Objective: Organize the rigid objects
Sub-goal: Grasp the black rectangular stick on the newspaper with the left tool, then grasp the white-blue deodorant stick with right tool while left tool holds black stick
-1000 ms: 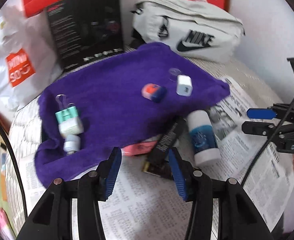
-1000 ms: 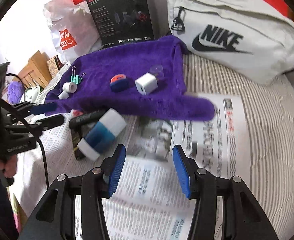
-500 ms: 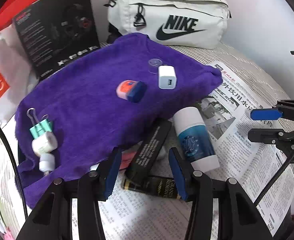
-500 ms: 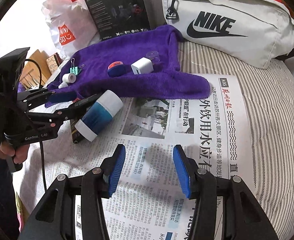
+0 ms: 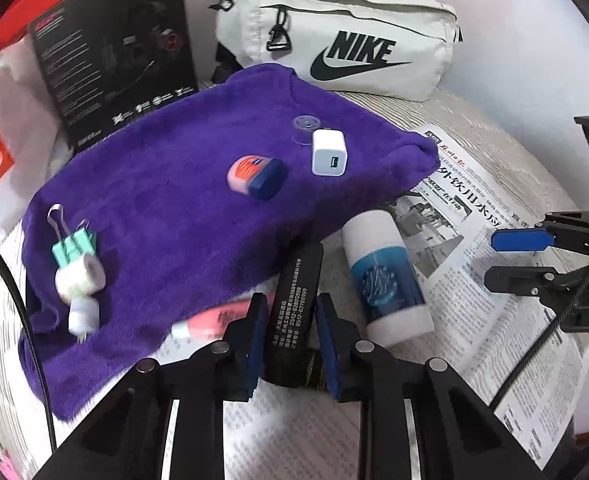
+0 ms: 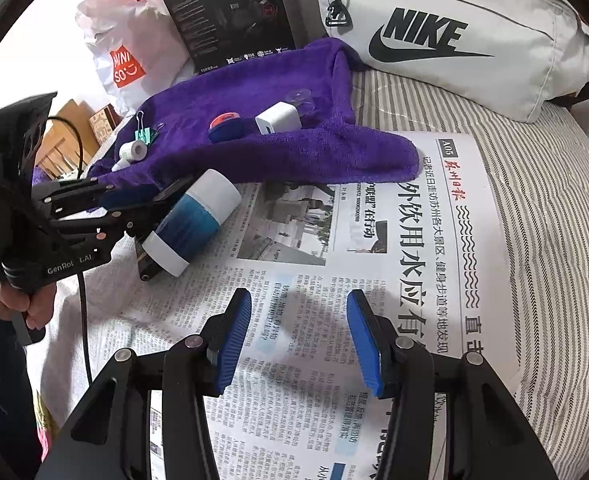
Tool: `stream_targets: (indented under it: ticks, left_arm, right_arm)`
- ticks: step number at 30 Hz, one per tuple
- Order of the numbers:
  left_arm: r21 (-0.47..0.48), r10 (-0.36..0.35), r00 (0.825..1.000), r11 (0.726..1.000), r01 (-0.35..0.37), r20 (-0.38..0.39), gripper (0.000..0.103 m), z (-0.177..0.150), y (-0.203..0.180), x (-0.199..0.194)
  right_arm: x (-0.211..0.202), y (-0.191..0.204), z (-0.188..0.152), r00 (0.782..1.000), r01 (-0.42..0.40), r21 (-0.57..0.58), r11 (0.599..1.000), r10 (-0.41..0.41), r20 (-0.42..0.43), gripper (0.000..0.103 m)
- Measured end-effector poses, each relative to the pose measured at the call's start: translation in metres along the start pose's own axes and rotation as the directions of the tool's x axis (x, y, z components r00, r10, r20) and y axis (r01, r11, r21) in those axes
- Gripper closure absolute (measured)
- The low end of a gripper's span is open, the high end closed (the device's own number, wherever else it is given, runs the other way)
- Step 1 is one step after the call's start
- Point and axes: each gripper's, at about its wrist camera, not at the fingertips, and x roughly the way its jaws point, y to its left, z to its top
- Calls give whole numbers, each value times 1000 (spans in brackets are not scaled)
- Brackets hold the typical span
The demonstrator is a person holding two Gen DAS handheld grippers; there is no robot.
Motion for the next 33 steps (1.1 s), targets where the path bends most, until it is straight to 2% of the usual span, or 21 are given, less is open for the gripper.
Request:
stream_targets:
  ticks: [3,15,23,28,33]
  left_arm:
    - [-40,-7,1000,999,7,1,80,-13,10,-8]
    - [-138,50,998,989,-53,-23,80,-66,55,-31]
    - [-90,79,996,993,-82,-38,80,-62,50,-25]
    - [-116,66,997,991,-71,-42,80,-58,52,-22]
    - [-121,83,995,989,-88,-46,81,-58,49,-23]
  right_arm:
    - [-1,7,1,1000,1,-18,1000,-1,1,53]
    - [4,34,-2,1000,-19,-77,997,18,-12,53]
    - [6,37,-5,1000,-16,-80,997,14,-25,53]
    - [3,35,-3,1000,-10,-73,997,8,-18,53]
    - [-1,39,3,1000,-10,-67,998,9,-2,53]
